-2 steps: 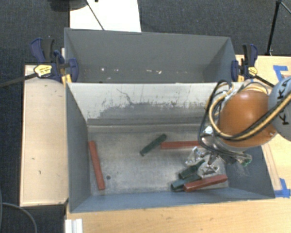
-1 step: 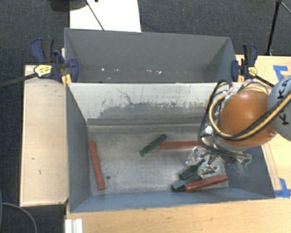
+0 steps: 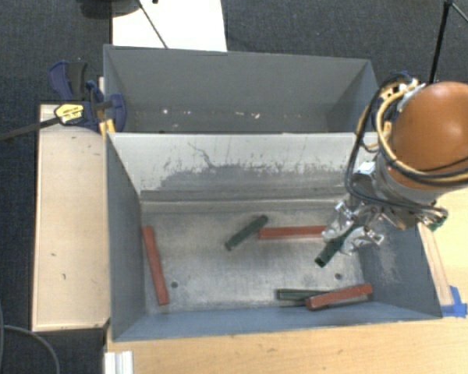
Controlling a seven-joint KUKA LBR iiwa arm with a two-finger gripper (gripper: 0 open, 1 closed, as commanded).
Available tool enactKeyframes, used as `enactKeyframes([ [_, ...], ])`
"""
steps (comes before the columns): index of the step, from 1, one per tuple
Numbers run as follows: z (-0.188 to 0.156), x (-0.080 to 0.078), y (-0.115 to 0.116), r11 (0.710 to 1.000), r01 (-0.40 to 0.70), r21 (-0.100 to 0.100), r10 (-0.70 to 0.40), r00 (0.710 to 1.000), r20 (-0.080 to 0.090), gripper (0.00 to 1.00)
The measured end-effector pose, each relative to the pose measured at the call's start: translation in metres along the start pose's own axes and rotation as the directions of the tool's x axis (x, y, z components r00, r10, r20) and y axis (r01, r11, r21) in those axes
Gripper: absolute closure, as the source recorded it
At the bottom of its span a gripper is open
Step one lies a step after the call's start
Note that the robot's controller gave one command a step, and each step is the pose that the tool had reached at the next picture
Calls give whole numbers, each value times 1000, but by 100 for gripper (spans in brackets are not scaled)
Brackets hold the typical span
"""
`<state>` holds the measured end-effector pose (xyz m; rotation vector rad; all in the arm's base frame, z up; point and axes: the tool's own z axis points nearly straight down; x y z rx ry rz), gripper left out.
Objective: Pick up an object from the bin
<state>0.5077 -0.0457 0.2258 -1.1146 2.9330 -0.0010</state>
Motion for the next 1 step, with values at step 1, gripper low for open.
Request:
enactKeyframes([
  [1,1,0,0,1000,-1,-1,1,1000,-1,100],
])
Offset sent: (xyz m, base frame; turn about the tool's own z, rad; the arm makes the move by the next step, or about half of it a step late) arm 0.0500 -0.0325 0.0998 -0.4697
